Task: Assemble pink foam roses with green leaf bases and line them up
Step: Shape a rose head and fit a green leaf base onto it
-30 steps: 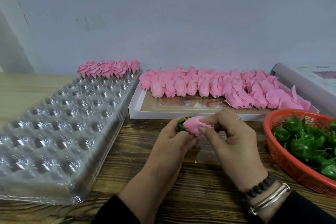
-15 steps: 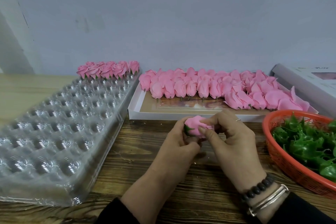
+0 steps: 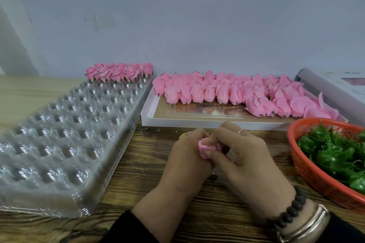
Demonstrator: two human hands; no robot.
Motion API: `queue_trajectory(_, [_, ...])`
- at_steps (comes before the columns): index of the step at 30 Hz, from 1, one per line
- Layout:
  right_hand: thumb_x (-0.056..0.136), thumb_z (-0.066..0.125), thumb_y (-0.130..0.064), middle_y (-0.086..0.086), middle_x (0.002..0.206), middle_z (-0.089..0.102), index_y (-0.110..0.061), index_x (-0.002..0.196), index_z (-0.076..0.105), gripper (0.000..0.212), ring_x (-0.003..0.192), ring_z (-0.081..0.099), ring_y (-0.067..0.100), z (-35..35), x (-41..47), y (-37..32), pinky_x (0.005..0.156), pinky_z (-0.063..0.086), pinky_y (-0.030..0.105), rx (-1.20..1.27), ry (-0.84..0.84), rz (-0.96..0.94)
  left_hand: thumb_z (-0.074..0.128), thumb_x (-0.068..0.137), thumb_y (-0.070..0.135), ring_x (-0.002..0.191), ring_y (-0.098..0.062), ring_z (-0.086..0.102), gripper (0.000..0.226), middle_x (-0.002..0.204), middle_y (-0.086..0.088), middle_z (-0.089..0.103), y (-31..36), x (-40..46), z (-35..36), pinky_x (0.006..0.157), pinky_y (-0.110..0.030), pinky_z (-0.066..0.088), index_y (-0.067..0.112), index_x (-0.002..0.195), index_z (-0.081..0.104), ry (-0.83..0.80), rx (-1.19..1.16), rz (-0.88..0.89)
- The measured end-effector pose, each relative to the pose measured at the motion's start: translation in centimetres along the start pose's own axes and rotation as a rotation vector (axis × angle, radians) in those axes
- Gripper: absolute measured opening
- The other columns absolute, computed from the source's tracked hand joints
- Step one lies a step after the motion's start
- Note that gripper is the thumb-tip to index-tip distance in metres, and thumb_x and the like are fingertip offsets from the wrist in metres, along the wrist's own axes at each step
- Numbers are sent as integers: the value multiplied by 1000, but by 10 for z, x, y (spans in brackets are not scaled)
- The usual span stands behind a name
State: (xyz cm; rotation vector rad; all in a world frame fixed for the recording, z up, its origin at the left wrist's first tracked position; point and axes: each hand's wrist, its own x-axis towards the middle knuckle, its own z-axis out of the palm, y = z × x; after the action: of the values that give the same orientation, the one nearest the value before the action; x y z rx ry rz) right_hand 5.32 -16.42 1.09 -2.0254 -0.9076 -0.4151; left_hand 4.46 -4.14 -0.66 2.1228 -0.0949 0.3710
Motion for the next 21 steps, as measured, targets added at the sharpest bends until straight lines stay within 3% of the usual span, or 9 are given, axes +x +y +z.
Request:
queue_trajectory(2, [79, 61, -12, -15, 75, 49, -27, 77, 58, 16, 74, 50, 0, -2, 1, -2, 67, 39, 8, -58, -67, -46, 62, 77, 1, 82, -17, 62, 14, 84, -4, 67, 3, -1, 0, 72, -29, 51, 12, 84, 63, -70, -78, -31])
queue_trajectory(6, [85, 57, -23, -14, 83, 54, -21, 89, 63, 7, 79, 52, 3, -5, 1, -1, 72, 43, 17, -111, -102, -96, 63, 79, -2, 68, -2, 60, 28, 70, 4, 66, 5, -1, -7, 65, -17, 49, 25, 69, 62, -212, -182, -36])
queue_trajectory(9, [89, 48, -37, -14, 98, 57, -32, 114, 51, 26, 89, 55, 2, -5, -1, 1, 78, 42, 11, 22, 89, -40, 66, 77, 14, 71, -23, 58, 18, 67, -8, 61, 5, 1, -7, 66, -34, 49, 20, 61, 63, -120, -581, -124])
queue_trajectory(11, [86, 54, -29, -15, 96, 58, -32, 110, 50, 25, 90, 57, 1, 0, -2, 4, 77, 42, 8, 127, 226, 43, 68, 70, 24, 77, -25, 53, 16, 74, -12, 58, 5, 3, -6, 68, -37, 44, 20, 56, 61, -8, -859, -209])
queue_trajectory(14, [75, 68, -8, -17, 90, 60, -37, 97, 47, 43, 89, 57, -1, 15, -3, 8, 77, 41, 6, 203, 158, 169, 74, 69, 30, 83, -20, 57, 16, 93, -13, 58, 4, 6, -6, 75, -34, 43, 19, 63, 65, 102, -1070, -271])
queue_trajectory(17, [69, 74, -4, -16, 85, 60, -36, 92, 45, 49, 81, 58, -1, 29, -3, 7, 72, 42, 8, 248, 80, 237, 71, 63, 33, 84, -25, 57, 40, 101, -12, 48, 8, 4, -3, 74, -36, 53, 8, 94, 67, 57, -1203, -379])
queue_trajectory(19, [70, 72, -7, -20, 84, 58, -38, 91, 43, 48, 78, 57, 0, 33, -3, 6, 68, 41, 9, 228, 75, 257, 72, 59, 31, 83, -25, 59, 43, 97, -14, 50, 10, 3, 1, 75, -33, 55, 7, 95, 67, 46, -1240, -396])
queue_trajectory(21, [69, 72, -8, -26, 83, 57, -37, 87, 44, 45, 74, 56, -2, 32, -3, 6, 64, 40, 7, 199, 116, 270, 72, 60, 27, 81, -23, 62, 30, 89, -16, 56, 13, 1, 2, 76, -33, 55, 9, 84, 69, 17, -1263, -389])
